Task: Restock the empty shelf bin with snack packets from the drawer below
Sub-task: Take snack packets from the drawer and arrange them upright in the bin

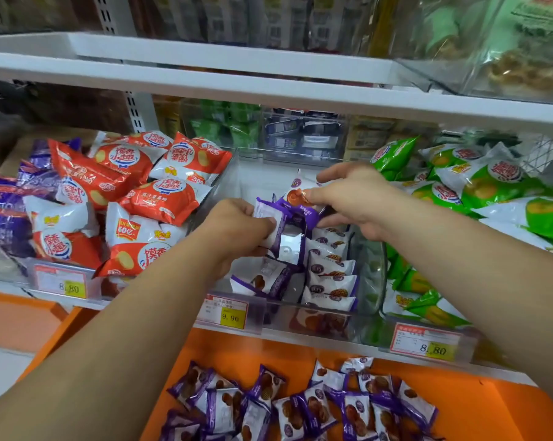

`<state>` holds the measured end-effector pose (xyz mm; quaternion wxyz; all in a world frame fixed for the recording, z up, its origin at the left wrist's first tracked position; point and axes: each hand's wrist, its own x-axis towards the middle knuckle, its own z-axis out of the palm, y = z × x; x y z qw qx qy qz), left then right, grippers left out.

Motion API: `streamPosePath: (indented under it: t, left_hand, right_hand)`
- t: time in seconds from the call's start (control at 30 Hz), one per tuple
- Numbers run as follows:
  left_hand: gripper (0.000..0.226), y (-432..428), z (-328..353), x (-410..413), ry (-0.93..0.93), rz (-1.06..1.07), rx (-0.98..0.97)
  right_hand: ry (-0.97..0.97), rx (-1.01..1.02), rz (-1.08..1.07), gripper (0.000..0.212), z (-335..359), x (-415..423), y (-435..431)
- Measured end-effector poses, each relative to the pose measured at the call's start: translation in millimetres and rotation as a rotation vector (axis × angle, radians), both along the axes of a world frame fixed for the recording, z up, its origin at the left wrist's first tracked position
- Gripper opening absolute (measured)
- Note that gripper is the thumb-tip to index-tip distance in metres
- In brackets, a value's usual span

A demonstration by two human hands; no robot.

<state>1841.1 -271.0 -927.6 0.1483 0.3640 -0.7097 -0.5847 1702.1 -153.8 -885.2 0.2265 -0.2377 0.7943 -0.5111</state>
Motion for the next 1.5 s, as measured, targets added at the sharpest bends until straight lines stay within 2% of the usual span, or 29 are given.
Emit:
streamPosePath:
  t: [0.1, 0.17, 0.33, 0.47, 0.57, 0.63, 0.83, 0.9, 1.0, 1.17, 1.33, 1.4, 1.5]
  left_hand:
    - [0.031, -6.1, -9.2, -6.1, 0.096, 0.129, 0.027]
    - [0.041, -7.2, -13.6, -9.0, 0.147, 0.143, 0.046]
    - [0.025, -7.1, -21.9, -7.6, 0.183, 0.020, 0.084]
    - [0.045, -11.3, -22.9, -6.3, 0.199, -0.055, 0.111]
    - [0.042, -8.4, -15.6, -6.3, 0.238, -0.122, 0.224]
    - [0.034, -5.4, -10.7, -6.3, 0.303, -0.088, 0.307]
    - [0.035, -8.2, -19.5, -8.9, 0.414, 0.055, 0.188]
    - [0.047, -9.2, -20.3, -8.5, 0.434, 0.070, 0.222]
    - [0.051, -7.9, -16.6, -5.9, 0.449, 0.046, 0.264]
    - [0.059, -7.2, -12.8, -4.7, 0.493, 0.059, 0.277]
    - [0.042, -9.1, -16.4, -4.7, 0.368, 0.077, 0.085]
    - [0.037, -8.6, -18.2, -6.2, 0.346, 0.073, 0.075]
    - [0.046, -10.3, -21.5, -9.0, 0.318, 0.076, 0.073]
  right_hand:
    - [-0.050, 0.089, 0.031, 0.030, -2.1, 3.5, -11.9]
    - [-0.124, 0.080, 0.026, 0.026, -5.4, 4.6, -21.8]
    - [-0.241, 0.005, 0.022, 0.033, -12.4, -2.0, -34.1]
    - [-0.361, -0.034, 0.018, 0.033, -16.8, -5.9, -34.1]
    - [-0.423, -0.063, 0.028, 0.033, -17.7, -4.0, -32.9]
    - [-0.431, -0.076, 0.034, 0.034, -17.2, -3.5, -31.1]
    - [-0.465, -0.115, 0.085, 0.030, -10.3, -8.7, -21.9]
    - [-0.453, -0.123, 0.099, 0.031, -10.5, -10.3, -19.7]
    - [-0.385, -0.124, 0.080, 0.024, -11.1, -10.4, -17.7]
    - [-0.268, -0.099, 0.072, 0.052, -16.7, -13.0, -17.5]
    - [-0.114, 0.008, 0.096, 0.045, -16.1, -20.8, -25.0]
    - [-0.040, 0.050, 0.093, 0.040, -14.6, -25.9, -33.4]
    - [0.078, 0.103, 0.116, 0.026, -11.5, -31.6, -44.2]
